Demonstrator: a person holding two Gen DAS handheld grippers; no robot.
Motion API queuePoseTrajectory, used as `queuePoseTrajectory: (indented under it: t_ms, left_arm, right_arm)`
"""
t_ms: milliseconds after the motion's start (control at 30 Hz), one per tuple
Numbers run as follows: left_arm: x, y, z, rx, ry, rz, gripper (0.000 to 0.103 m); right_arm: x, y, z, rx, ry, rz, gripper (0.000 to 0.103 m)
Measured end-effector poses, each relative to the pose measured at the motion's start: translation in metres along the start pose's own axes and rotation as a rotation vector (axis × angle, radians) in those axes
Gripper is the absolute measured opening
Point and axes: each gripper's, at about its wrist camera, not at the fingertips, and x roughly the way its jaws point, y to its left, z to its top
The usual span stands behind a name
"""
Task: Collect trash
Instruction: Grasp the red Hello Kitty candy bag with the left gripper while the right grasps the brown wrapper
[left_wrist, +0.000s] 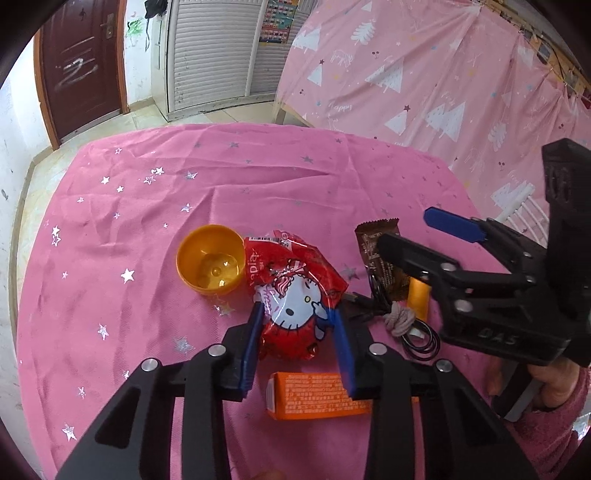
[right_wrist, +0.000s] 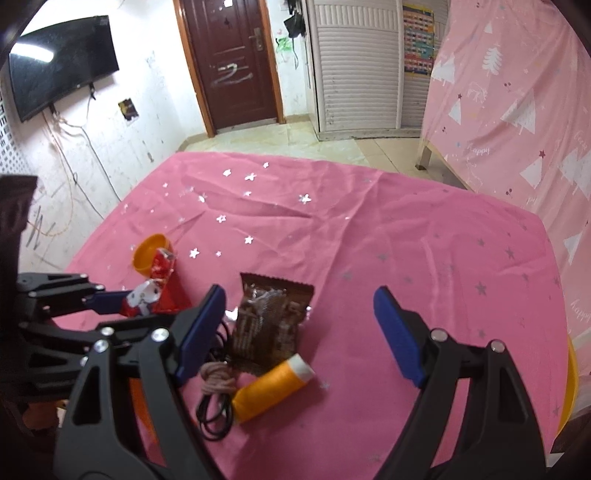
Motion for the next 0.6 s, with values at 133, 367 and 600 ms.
queuePoseTrajectory:
  t_ms: [133, 367, 600]
  left_arm:
    - [-0.003, 0.002, -0.001, 0.008, -0.005, -0.008, 0.030]
    - [-0.004, 0.008, -0.004, 0.006, -0.009, -0.014, 0.030]
    - [-0.007, 0.008, -0.005, 0.008, -0.013, -0.012, 0.030]
  right_arm:
    - [0.009, 0.000, 0.002, 0.000, 0.023, -0.021, 0.056]
    - [0.012, 0.017, 0.000, -0.049, 0.061, -0.013, 0.053]
    - [0.013, 0.026, -0.007, -0.085, 0.052, -0.048, 0.039]
